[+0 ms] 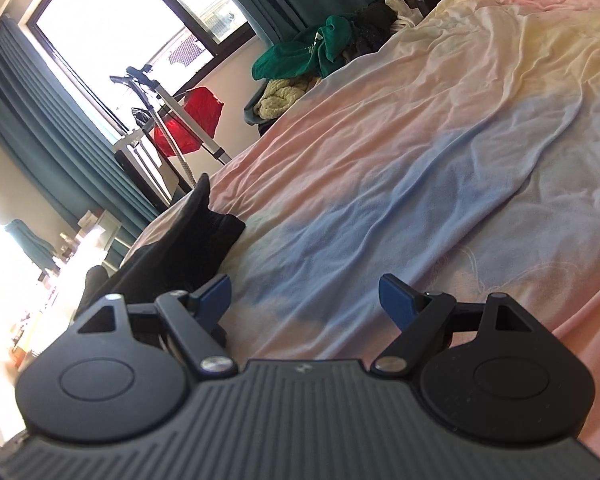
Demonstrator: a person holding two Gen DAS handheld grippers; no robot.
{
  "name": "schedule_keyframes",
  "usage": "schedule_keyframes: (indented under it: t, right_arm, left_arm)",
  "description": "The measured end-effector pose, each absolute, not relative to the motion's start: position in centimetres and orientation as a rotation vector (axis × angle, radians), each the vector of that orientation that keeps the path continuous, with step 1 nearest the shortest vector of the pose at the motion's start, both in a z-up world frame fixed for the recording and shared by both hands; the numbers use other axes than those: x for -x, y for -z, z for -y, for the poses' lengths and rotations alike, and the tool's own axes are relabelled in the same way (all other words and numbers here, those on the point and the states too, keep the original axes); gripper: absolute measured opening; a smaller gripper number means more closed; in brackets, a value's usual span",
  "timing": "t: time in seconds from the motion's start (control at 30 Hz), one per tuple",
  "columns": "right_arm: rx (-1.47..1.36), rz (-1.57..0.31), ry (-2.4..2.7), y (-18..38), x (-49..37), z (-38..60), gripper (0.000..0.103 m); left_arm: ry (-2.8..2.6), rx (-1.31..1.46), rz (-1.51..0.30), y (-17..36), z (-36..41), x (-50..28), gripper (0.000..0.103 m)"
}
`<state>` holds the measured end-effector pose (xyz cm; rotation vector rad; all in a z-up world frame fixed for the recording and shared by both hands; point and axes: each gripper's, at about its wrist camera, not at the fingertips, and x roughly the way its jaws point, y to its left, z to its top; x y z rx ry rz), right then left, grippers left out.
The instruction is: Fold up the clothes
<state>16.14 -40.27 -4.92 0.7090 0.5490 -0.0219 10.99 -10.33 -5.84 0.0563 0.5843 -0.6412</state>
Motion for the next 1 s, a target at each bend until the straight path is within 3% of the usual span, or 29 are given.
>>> schedule_keyframes:
  t: [0.2,0.3,0.67,0.73,0.93,1.0]
  right_arm:
    - [-0.701,-0.558,-0.066,5.1,-15.9,38.6,0.083]
    - [-0.685,-0.564,-0.104,5.0,-16.4,37.5,0.083]
    - [-0.726,-0.573,-0.240,4.1,-29.5,33.8,0.079]
    - [-0.762,-0.548,-0.223,5.1,-33.3,33.5,0.070]
    - [-0.795,-0.603,-0.131,9.5,-44.0,32.5,0.066]
    - [-0.777,-0.622,-0.131,10.7,-46.2,32.1,0.045]
  left_arm:
    - [0.637,-0.012,-0.611,7.9,6.7,-7.0,0.006]
    - [0.666,0.054,-0.570,7.1,5.3,-6.0,0.014]
    - [0.624,0.230,-0.541,6.6,0.6,-8.4,0.021]
    - [0.599,0.239,-0.552,6.3,-0.7,-8.9,0.020]
    - [0.545,0.281,-0.537,6.4,-4.3,-10.4,0.020]
    - [0.543,0.281,-0.541,6.8,-4.9,-11.1,0.020]
